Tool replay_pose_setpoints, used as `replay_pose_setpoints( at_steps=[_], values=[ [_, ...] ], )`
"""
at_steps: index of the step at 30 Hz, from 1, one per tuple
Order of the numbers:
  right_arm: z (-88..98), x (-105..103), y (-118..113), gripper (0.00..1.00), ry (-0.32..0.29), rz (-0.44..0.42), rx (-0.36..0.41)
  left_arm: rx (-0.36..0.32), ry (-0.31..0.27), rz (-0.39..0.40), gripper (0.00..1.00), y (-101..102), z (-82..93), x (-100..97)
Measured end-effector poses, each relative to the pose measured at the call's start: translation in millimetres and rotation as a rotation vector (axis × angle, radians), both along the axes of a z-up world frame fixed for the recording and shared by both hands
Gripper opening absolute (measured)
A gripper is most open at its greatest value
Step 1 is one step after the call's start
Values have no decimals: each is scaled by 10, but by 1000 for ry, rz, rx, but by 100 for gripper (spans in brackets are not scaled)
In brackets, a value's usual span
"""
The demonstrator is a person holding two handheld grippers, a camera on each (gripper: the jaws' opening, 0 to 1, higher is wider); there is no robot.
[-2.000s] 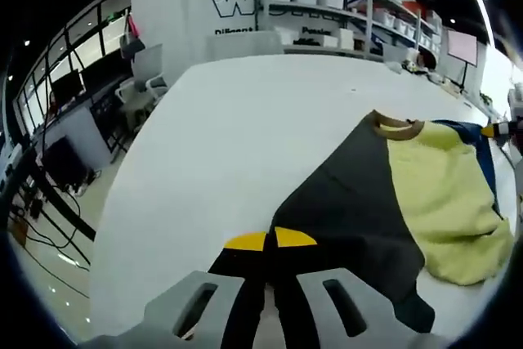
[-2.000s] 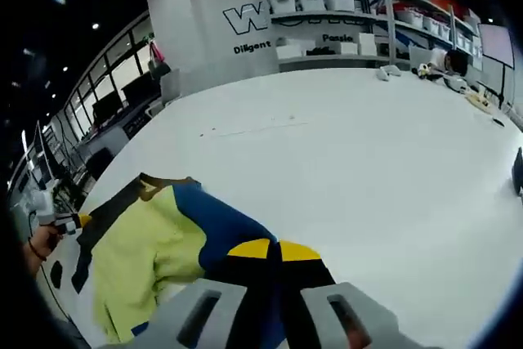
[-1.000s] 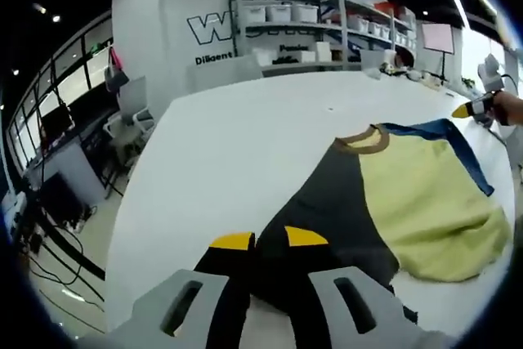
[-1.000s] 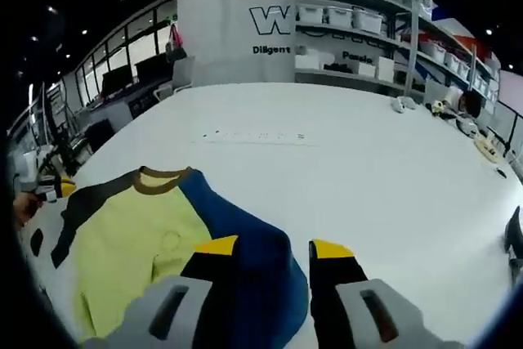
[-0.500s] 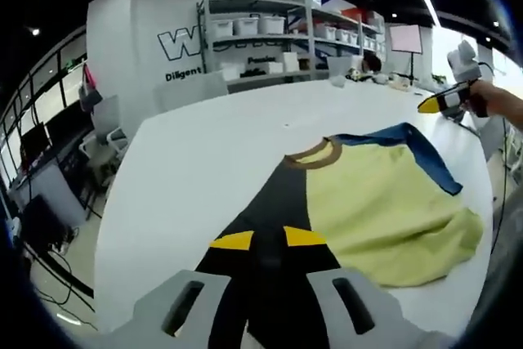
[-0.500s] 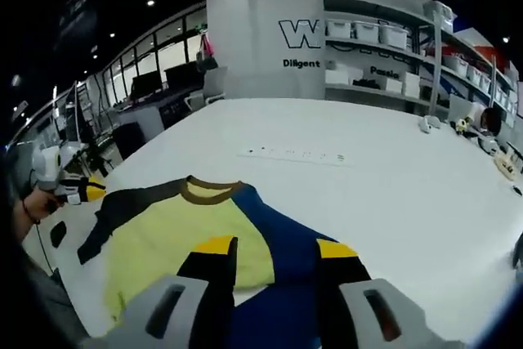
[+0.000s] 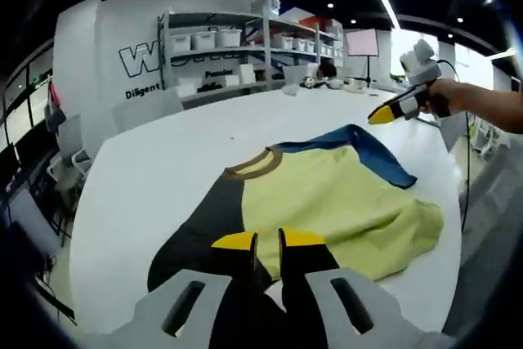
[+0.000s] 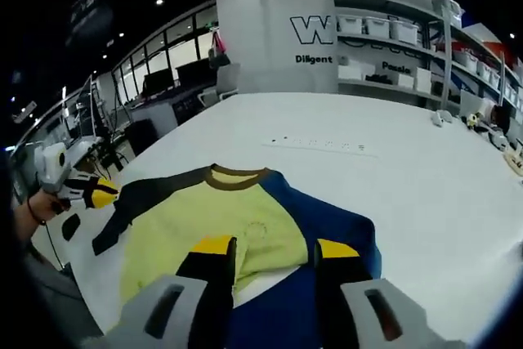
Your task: Fold the garment on the visible template until the final outline fits inside the template.
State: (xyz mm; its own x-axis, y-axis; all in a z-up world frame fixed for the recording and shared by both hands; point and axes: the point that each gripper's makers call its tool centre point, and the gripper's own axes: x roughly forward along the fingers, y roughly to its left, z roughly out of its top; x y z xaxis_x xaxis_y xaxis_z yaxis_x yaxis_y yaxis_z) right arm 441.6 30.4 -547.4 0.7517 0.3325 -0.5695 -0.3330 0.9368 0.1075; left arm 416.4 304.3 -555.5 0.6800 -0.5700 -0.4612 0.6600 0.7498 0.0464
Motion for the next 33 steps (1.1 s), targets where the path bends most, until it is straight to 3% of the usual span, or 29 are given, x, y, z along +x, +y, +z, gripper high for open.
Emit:
replay_pose_setpoints(
  at_steps=[9, 14, 18, 22, 26, 33],
  values=[
    [-35, -104, 67, 37, 14, -7, 10, -41, 49, -49, 11, -203, -87, -284],
    [-80, -173, 124, 36, 23, -7, 26, -17, 65, -195, 13, -459, -168, -561],
    [-149, -228, 121, 35, 32, -9, -3, -64, 77, -241, 18, -665, -197, -678],
    [-179, -265, 75, 36, 35, -33, 3, -11, 95, -335, 17, -846, -304, -815],
    [-162, -322, 61, 36, 33, -40, 6, -21, 123, -382, 18, -975, -358, -893],
    [-233, -444, 45, 36, 55, -50, 18, 19, 172, -478, 18, -1207, -539, -1065]
  ],
)
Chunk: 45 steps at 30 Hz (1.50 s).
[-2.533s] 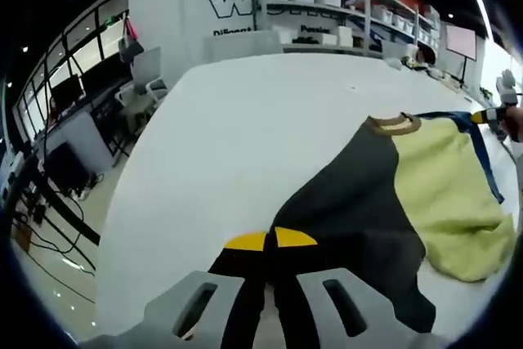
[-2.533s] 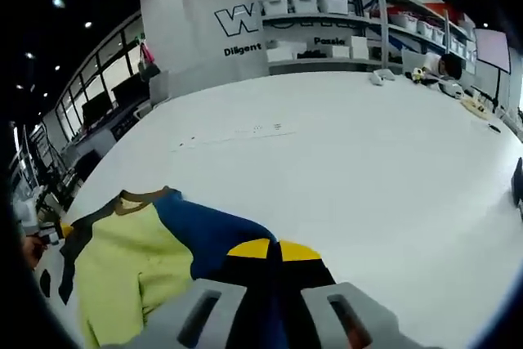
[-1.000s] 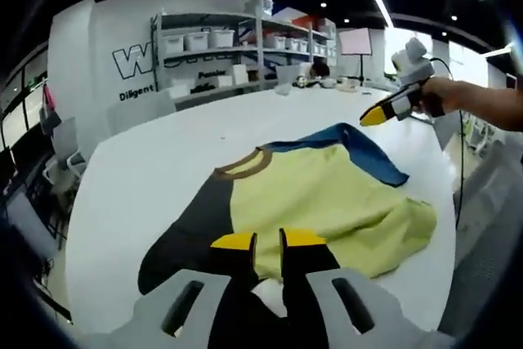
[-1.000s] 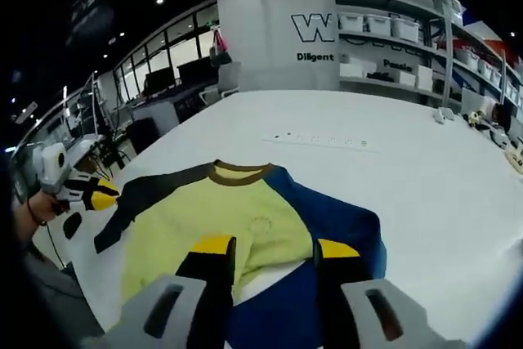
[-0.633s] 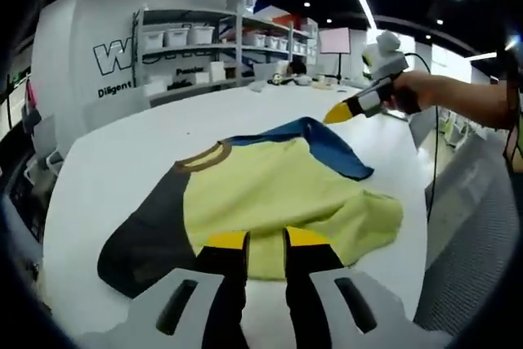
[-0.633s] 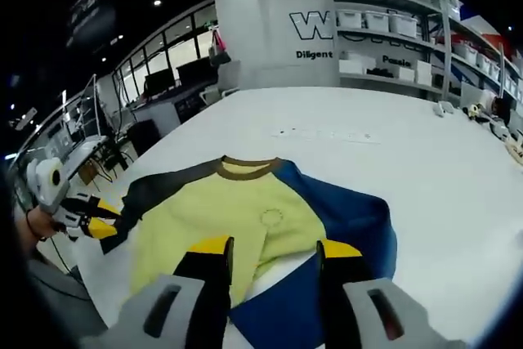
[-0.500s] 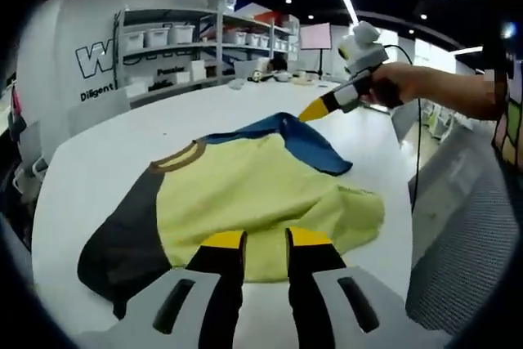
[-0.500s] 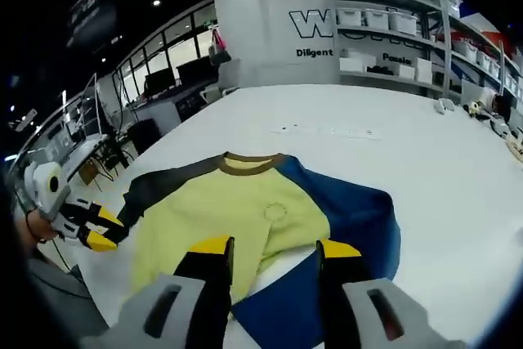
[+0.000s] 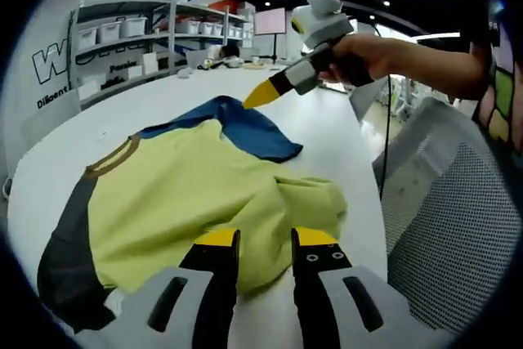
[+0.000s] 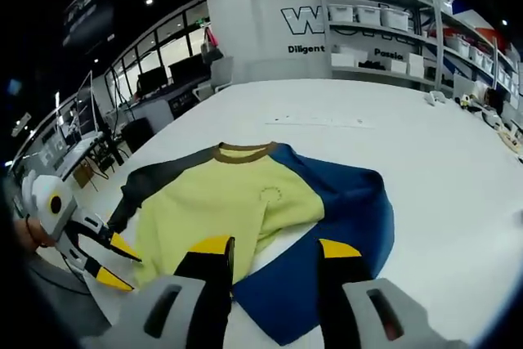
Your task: Fold the garment on the visible template until the final outline fits inside the template.
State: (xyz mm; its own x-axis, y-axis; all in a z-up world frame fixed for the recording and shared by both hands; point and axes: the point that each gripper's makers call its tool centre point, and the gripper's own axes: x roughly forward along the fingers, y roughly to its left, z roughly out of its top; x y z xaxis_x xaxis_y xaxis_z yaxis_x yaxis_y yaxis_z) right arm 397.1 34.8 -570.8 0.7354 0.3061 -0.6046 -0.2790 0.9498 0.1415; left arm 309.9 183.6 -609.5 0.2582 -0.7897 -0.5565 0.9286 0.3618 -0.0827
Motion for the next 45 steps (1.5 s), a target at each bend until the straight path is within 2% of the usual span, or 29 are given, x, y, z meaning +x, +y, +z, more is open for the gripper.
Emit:
replay_pose_setpoints(
  at_steps=[3, 6, 8, 14, 19, 21, 25, 27, 29, 35, 38, 45],
  values=[
    [-41, -61, 12, 35, 9, 1, 1, -19, -2, -3, 11, -95, -40, -21],
    [-87, -107, 72, 35, 15, 36, -13, 4, 5, -3, 9, -107, -126, -29],
    [-100, -130, 94, 35, 19, 44, -12, 9, 22, 13, 0, -90, -161, -23],
    [-138, -191, 120, 35, 31, 46, 0, 21, 33, 35, 0, -61, -200, -33],
    [-166, -239, 114, 34, 41, 41, 12, 12, 40, 62, 0, 2, -66, -16],
    [-155, -245, 100, 33, 32, 23, 15, 32, 29, 80, 0, 63, -24, -17],
    [-126, -245, 116, 33, 5, 29, -7, -16, 45, 105, 0, 105, 78, -41],
    [-131, -243, 127, 32, 9, 27, 5, -7, 45, 129, 0, 175, 100, -30],
    [-111, -241, 108, 32, -9, 25, -13, -2, 33, 154, 0, 277, 152, -20],
    [-170, -320, 168, 31, 16, 73, -24, -9, 18, 232, 0, 522, 265, 29],
    [-210, -372, 200, 31, 25, 88, -27, -18, 34, 278, 0, 639, 279, 47],
    [-248, -425, 245, 31, 37, 120, -51, -27, 30, 348, 0, 840, 343, 84]
  ],
)
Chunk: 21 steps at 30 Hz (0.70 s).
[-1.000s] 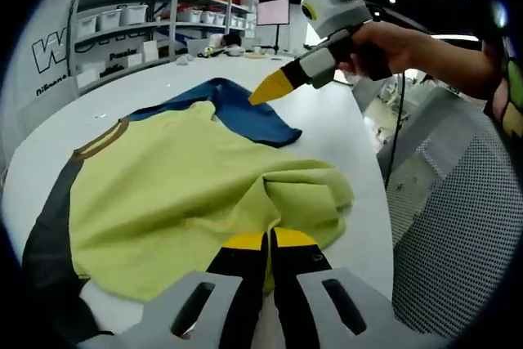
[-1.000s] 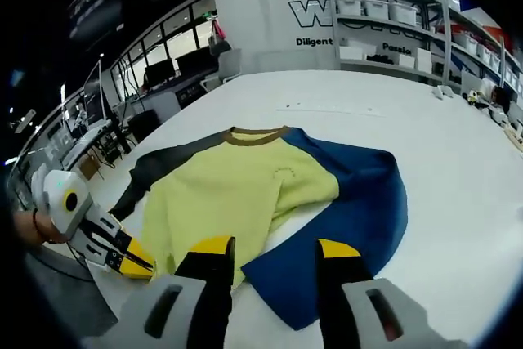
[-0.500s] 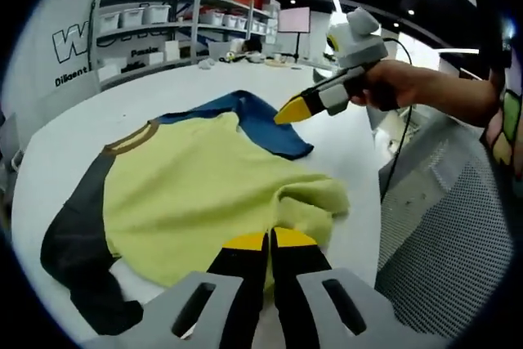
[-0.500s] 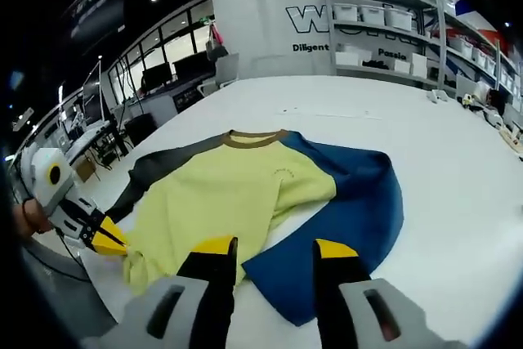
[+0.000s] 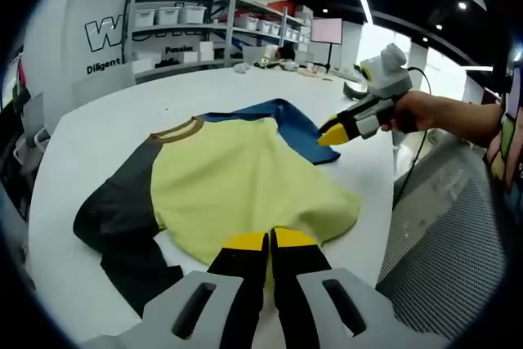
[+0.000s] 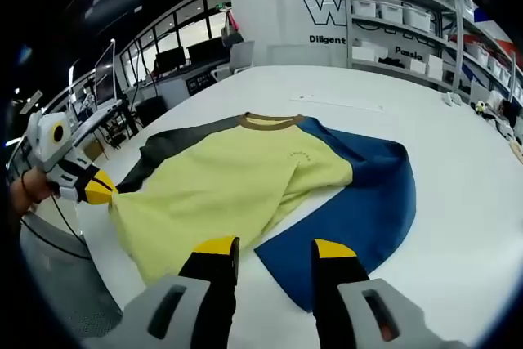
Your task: Fold the garment on the visible template until the final outline fits inside the template.
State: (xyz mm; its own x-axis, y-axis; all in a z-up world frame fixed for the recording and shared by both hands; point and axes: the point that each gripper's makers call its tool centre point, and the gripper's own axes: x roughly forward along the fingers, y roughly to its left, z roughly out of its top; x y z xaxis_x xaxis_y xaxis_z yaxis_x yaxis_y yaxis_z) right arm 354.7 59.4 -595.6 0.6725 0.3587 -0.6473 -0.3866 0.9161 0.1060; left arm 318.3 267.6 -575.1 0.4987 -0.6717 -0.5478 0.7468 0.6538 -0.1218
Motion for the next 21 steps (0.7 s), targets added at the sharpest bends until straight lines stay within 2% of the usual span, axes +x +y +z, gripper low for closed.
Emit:
replay_pose_setpoints(
  at_steps=[2, 5, 10, 12, 14, 17, 21],
  values=[
    [-15, -19, 39, 30, 4, 21, -9, -41, 17, 48, 0, 40, 27, 27],
    [-25, -52, 138, 29, 4, 69, -17, -62, 38, 108, 0, 122, 21, 74],
    [-74, -144, 383, 26, 9, 214, -53, -146, 63, 271, 0, 292, 41, 239],
    [-92, -178, 462, 25, 13, 260, -53, -155, 48, 289, 0, 337, 55, 279],
    [-121, -231, 553, 24, 12, 334, -86, -141, 26, 333, 0, 418, 64, 338],
    [-141, -263, 631, 23, 0, 388, -118, -190, 49, 380, 0, 459, 70, 378],
    [-199, -274, 775, 22, 1, 450, -136, -174, 53, 384, 0, 481, 14, 387]
  ],
)
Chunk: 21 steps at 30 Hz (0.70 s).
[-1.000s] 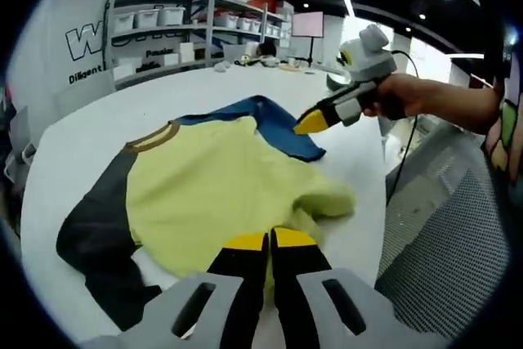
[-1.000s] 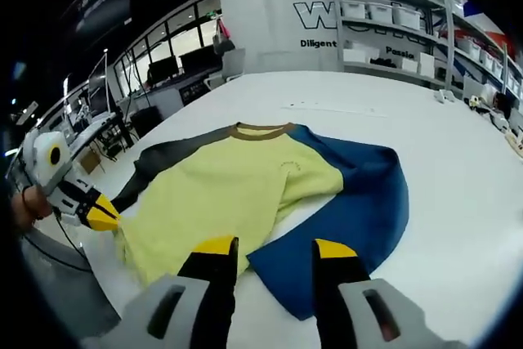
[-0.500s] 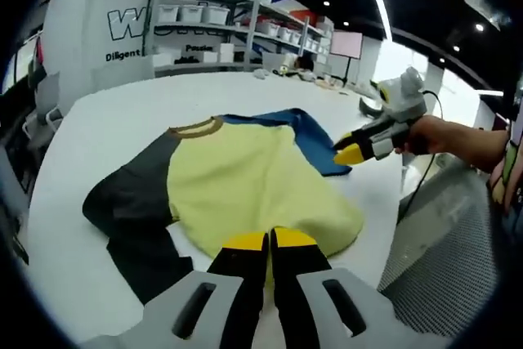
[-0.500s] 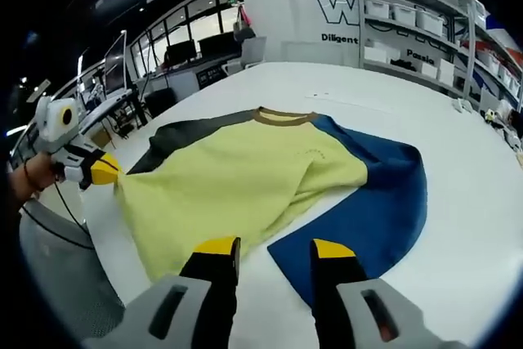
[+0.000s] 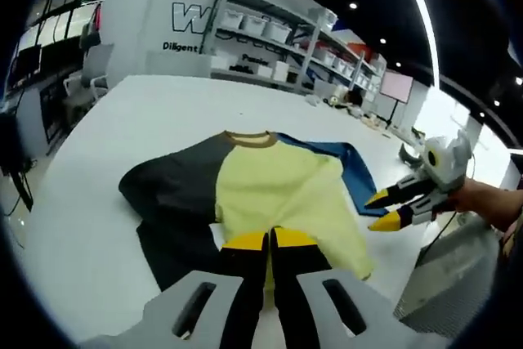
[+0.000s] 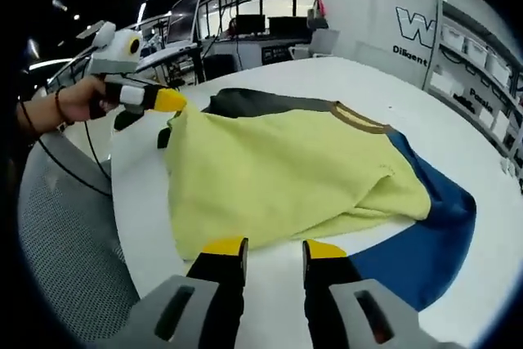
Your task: Fold the garment on the visible template until the final outline fits inside the template.
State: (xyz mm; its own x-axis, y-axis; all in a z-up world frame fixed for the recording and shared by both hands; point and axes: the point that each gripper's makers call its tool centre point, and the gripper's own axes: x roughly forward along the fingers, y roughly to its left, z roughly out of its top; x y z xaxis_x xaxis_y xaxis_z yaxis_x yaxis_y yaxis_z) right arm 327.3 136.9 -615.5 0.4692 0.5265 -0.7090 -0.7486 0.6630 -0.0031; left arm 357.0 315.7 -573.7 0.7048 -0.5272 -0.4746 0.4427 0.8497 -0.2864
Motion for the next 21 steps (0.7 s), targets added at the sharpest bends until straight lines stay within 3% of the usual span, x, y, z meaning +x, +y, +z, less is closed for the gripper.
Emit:
replay_pose_setpoints(
  at_steps=[5, 8, 17, 21],
  values=[
    [-60, -44, 150, 21, 54, 39, -8, 4, 8, -6, 0, -8, -21, -18],
    [-111, -96, 163, 21, 128, -14, -3, 6, 7, -6, 0, -13, -16, -23],
    [-153, 3, 85, 22, 133, -118, -16, 21, 11, -12, 0, -11, -46, -35],
    [-185, -15, 141, 13, 151, -155, 9, 22, 14, -15, 0, -13, -61, -32]
  ],
)
